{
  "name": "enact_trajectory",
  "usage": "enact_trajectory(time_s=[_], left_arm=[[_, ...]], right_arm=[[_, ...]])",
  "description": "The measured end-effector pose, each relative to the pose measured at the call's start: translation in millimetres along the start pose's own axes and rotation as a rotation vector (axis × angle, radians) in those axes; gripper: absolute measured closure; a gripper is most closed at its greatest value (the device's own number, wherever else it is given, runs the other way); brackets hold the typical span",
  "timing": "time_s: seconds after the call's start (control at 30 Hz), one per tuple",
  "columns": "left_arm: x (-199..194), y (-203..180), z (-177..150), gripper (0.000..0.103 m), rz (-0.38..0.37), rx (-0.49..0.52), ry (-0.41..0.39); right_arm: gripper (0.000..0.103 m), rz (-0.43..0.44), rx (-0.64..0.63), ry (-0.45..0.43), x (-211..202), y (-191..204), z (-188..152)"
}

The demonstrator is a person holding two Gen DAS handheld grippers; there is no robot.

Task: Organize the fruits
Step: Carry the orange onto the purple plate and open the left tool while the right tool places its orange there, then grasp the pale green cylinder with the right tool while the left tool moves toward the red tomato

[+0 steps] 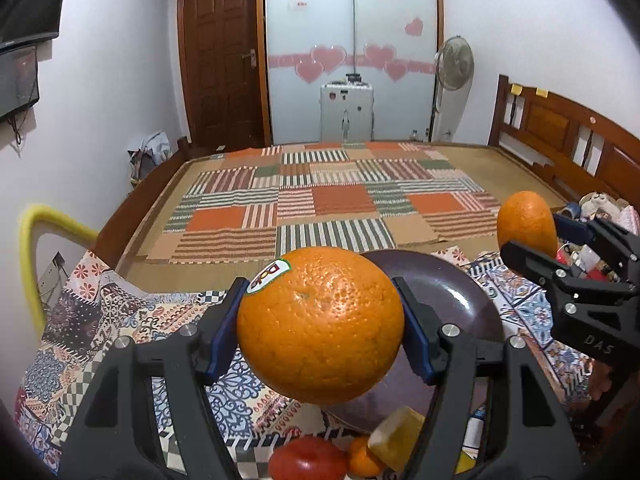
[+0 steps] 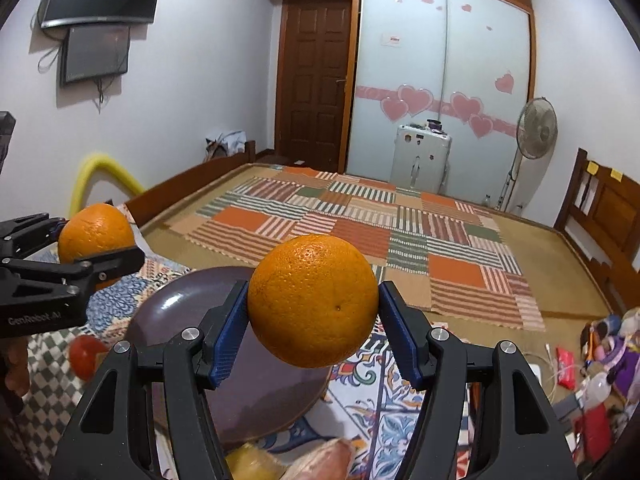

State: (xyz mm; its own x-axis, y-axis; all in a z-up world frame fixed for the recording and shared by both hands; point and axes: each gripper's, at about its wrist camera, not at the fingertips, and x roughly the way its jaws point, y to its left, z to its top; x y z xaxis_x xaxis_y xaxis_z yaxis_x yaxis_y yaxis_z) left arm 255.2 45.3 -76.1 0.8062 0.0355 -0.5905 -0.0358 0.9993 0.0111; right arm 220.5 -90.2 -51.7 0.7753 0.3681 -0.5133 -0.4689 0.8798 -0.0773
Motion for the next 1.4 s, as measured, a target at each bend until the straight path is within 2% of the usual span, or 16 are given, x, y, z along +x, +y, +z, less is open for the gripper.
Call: enact_trajectory(time_s=[0.27, 0.43, 0.63, 0.77, 1.03, 1.2, 1.23, 1.33, 1.4], left_arm=[[37.3, -3.3, 3.2, 0.034, -0.064, 0.011, 0.126], [55.0, -9.4, 3.6, 0.034, -0.056, 0.057, 0.183], [72.1, -5.0, 5.8, 0.034, -0.087, 0.037, 0.247], [81.4, -5.2, 4.5, 0.034, -0.077, 0.054, 0.279], [91.6, -7.9, 1.1, 0.034, -0.116, 0.055, 0.358], [80.8, -13.5, 7.0, 0.028, -0.134, 0.062, 0.309], [77.5, -14.7, 8.5, 0.024, -0.128, 0.064, 0.294], [70.1, -13.5, 11.1, 0.023, -0.119, 0.062, 0.270], [63.6, -8.9, 11.6, 0.023, -0.122, 0.044, 0.257]], right_arm=[[0.042, 0.026, -0.042, 0.102, 28.9, 7.1, 1.7], [0.042, 0.036, -0.072, 0.163, 44.1, 8.5, 1.1], [0.042, 0.064, -0.083, 0.237, 60.2, 7.5, 0.7], [0.042, 0.078, -0.088, 0.285, 69.7, 6.1, 0.4], [0.041, 0.090, -0.088, 0.313, 73.4, 7.1, 2.6], [0.041, 0.087, -0.103, 0.311, 72.6, 9.8, 0.9], [0.039, 0.092, -0.104, 0.311, 71.1, 9.9, 0.2], [0.029, 0.106, -0.090, 0.293, 64.1, 9.3, -1.2], [0.028, 0.099, -0.088, 0.272, 57.5, 8.7, -1.3]])
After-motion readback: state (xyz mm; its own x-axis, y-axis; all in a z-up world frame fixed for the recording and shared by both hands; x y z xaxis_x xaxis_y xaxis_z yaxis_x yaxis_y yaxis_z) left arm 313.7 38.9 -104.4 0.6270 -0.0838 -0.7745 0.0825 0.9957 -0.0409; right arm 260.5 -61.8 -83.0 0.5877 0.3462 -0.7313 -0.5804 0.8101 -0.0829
